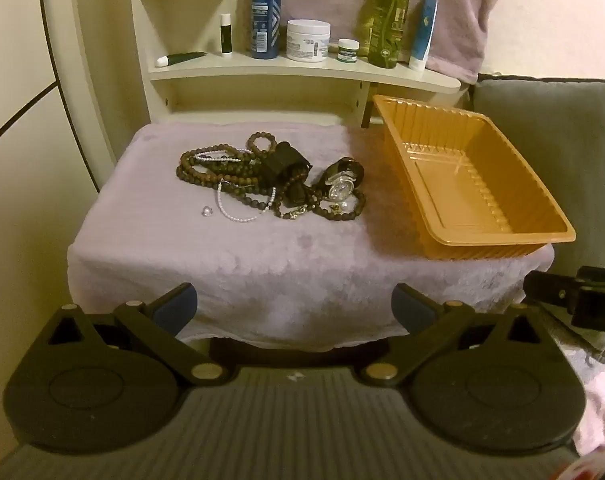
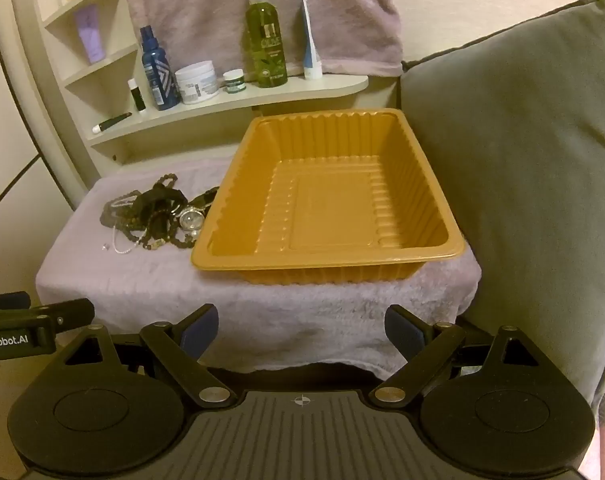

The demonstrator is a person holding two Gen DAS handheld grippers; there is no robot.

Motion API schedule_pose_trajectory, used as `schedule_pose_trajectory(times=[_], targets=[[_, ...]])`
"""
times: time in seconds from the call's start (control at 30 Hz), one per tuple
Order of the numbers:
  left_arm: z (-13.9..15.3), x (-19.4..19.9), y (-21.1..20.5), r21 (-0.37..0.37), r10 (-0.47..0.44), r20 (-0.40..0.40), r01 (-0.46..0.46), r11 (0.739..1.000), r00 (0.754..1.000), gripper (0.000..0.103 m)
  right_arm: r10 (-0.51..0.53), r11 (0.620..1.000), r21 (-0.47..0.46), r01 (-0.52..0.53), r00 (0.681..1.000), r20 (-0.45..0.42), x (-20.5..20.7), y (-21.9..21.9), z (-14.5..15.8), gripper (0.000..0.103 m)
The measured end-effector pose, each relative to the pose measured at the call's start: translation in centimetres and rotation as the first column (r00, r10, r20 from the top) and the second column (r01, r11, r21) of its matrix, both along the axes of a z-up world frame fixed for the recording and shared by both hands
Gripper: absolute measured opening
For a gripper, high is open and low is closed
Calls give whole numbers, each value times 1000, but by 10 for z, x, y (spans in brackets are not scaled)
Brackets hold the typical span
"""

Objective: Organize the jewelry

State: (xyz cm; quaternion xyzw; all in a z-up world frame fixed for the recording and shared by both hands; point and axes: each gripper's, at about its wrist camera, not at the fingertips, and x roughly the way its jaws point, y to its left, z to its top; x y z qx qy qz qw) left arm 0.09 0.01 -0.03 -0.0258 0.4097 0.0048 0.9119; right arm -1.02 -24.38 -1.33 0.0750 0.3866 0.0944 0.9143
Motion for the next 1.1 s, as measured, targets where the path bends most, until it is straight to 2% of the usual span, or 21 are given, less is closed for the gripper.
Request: schedule_pose_trajectory(times=[0.27, 0.3, 0.5, 1.1], targets=[[-1, 7, -3, -28, -9, -14, 8, 1000, 1000, 102, -4, 1000, 0, 4, 1000, 3, 0, -1, 1, 90], [5, 1, 0, -7, 2, 5, -2, 1000, 1000, 102, -4, 1000, 3, 4, 1000, 6, -2, -3, 3, 90], [9, 1, 2, -9, 2, 6, -2, 1000, 1000, 102, -5, 1000, 1, 5, 1000, 9, 0, -2, 3, 90], [5, 2, 1, -11, 0, 11, 0, 1000, 1000, 102, -8, 1000, 1, 8, 1000, 11, 0, -1, 1, 90]])
